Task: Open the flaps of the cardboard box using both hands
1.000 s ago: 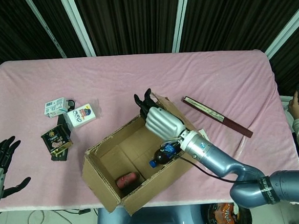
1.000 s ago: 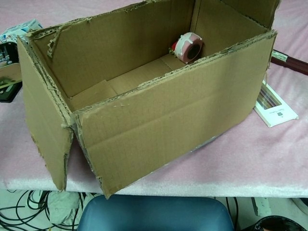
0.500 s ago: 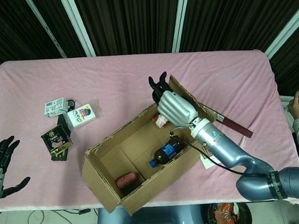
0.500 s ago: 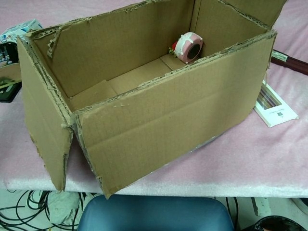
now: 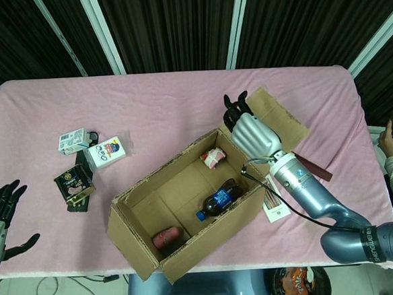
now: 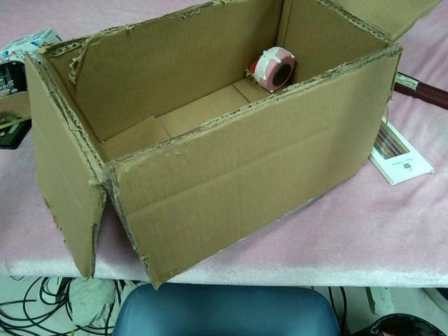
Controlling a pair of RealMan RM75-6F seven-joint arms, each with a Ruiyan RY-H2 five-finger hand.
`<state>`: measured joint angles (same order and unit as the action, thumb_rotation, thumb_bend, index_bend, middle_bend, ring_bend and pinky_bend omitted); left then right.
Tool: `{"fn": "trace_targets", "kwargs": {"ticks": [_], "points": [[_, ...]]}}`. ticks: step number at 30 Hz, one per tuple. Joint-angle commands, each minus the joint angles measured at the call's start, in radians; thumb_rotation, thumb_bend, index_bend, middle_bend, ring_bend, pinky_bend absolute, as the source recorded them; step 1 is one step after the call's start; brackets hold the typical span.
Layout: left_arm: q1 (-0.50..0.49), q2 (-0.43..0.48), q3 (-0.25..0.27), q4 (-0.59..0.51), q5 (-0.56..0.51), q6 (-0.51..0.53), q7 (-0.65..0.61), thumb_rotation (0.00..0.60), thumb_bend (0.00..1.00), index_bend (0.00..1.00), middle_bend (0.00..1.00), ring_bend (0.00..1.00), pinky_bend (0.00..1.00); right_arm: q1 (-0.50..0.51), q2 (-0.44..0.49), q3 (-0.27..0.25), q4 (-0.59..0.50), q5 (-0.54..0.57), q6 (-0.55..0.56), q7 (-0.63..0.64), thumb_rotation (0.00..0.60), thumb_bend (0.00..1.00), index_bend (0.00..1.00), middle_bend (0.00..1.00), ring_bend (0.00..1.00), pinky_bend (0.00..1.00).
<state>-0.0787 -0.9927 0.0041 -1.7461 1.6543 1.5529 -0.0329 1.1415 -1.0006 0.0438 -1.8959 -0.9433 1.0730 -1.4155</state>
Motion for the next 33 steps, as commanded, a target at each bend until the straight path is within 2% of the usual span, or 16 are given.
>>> {"fn": "trace_targets", "kwargs": {"ticks": [1, 5, 8, 10, 12, 13, 17, 20, 26, 30, 33], "points": [[0.0, -0.001, 0.0, 0.001, -0.002, -0.003, 0.002, 0.6, 0.13, 0.0, 0.0, 0.0, 0.05, -0.019, -0.001, -0.009, -0.004, -0.004, 0.015, 0.017, 0.6, 0.35, 0.14, 0.22, 0.04, 0.22], [-0.002, -0.003, 0.001, 0.006, -0.009, -0.01, 0.01, 0.6, 0.13, 0.0, 0.0, 0.0, 0.05, -0.069, -0.002, -0.018, -0.027, -0.004, 0.064, 0.071, 0.6, 0.35, 0.11, 0.2, 0.04, 0.22], [-0.003, -0.007, 0.0, 0.011, -0.023, -0.021, 0.02, 0.6, 0.13, 0.0, 0.0, 0.0, 0.05, -0.141, -0.005, -0.021, -0.066, -0.01, 0.144, 0.16, 0.6, 0.34, 0.05, 0.17, 0.04, 0.22], [-0.005, -0.012, -0.003, 0.019, -0.034, -0.029, 0.034, 0.6, 0.13, 0.0, 0.0, 0.0, 0.05, -0.22, -0.009, -0.029, -0.095, -0.056, 0.228, 0.262, 0.6, 0.34, 0.01, 0.14, 0.04, 0.22], [-0.008, -0.029, -0.008, 0.044, -0.055, -0.043, 0.073, 0.6, 0.13, 0.0, 0.0, 0.0, 0.05, -0.38, -0.015, -0.05, -0.153, -0.122, 0.374, 0.511, 0.6, 0.33, 0.0, 0.1, 0.04, 0.22], [-0.008, -0.038, -0.01, 0.051, -0.061, -0.044, 0.085, 0.6, 0.13, 0.0, 0.0, 0.0, 0.05, -0.427, -0.014, -0.07, -0.149, -0.18, 0.41, 0.579, 0.6, 0.32, 0.0, 0.09, 0.04, 0.22], [-0.008, -0.06, -0.014, 0.075, -0.075, -0.048, 0.113, 0.6, 0.13, 0.0, 0.0, 0.0, 0.04, -0.555, -0.008, -0.116, -0.129, -0.289, 0.49, 0.772, 0.6, 0.29, 0.0, 0.02, 0.0, 0.22], [-0.007, -0.078, -0.018, 0.093, -0.082, -0.046, 0.122, 0.6, 0.13, 0.0, 0.0, 0.0, 0.03, -0.643, 0.003, -0.152, -0.108, -0.344, 0.535, 0.874, 0.6, 0.26, 0.0, 0.0, 0.0, 0.22], [-0.007, -0.107, -0.02, 0.131, -0.08, -0.038, 0.145, 0.6, 0.04, 0.0, 0.0, 0.0, 0.0, -0.798, 0.016, -0.226, -0.029, -0.449, 0.604, 0.999, 0.6, 0.17, 0.0, 0.0, 0.0, 0.22], [-0.01, -0.12, -0.019, 0.153, -0.081, -0.045, 0.156, 0.6, 0.03, 0.0, 0.0, 0.0, 0.0, -0.894, 0.009, -0.261, 0.064, -0.512, 0.653, 1.06, 0.6, 0.16, 0.0, 0.0, 0.0, 0.21], [-0.012, -0.126, -0.02, 0.161, -0.085, -0.049, 0.163, 0.6, 0.03, 0.0, 0.0, 0.0, 0.0, -0.935, -0.005, -0.261, 0.126, -0.533, 0.671, 1.101, 0.6, 0.16, 0.0, 0.0, 0.0, 0.21]]}}
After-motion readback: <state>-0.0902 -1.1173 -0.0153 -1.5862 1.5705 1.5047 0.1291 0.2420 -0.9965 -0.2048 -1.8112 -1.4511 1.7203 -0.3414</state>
